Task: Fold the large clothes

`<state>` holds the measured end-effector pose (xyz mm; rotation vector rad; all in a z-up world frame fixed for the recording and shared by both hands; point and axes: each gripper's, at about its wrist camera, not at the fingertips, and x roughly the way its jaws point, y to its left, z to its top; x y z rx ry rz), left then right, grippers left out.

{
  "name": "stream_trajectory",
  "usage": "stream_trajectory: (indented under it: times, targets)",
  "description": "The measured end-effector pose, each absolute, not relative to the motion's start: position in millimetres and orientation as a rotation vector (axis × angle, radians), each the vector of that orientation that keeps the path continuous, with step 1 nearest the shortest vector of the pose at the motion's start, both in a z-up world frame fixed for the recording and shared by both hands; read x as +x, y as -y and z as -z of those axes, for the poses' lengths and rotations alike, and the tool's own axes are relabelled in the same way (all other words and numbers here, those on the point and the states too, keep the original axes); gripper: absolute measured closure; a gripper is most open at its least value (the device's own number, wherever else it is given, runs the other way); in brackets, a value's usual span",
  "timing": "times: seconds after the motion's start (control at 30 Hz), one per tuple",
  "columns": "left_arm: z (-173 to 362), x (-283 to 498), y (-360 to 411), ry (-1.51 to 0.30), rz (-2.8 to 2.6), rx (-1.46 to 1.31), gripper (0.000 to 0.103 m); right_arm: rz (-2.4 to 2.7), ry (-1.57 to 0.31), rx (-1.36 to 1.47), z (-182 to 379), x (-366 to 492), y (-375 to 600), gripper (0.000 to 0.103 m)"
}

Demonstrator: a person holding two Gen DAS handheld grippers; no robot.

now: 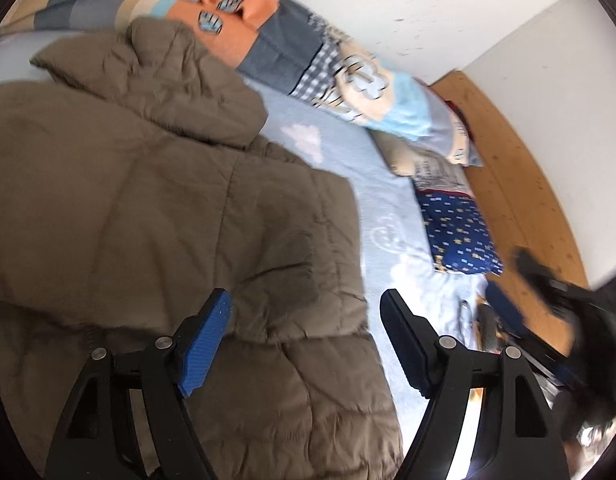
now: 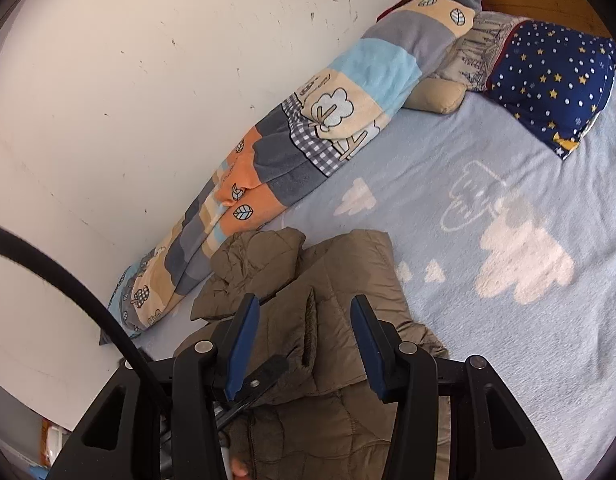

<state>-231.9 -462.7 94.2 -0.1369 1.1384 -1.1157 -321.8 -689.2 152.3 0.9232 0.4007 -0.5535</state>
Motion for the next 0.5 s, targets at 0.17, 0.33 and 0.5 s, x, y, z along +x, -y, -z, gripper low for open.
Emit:
stream_trajectory:
  times: [0.17, 0.33, 0.5]
  targets:
    - [-111.8, -205.4, 387.3, -1.057, 1.06, -0.101, 0.027, 0.524, -0.445, 0.958, -138.0, -306.6, 685.9, 0.051]
    - [-94.1, -156.3, 306.5, -1.049, 0.902, -0.034, 0.027, 0.512, -0.505, 0.947, -125.1, -289.1, 675.3, 0.051]
    - [-68.1, -109.4, 265.8, -1.07, 0.764, -0.049, 0.027, 0.511, -0.542, 0.926, -116.0, -274.6, 665.0, 0.05]
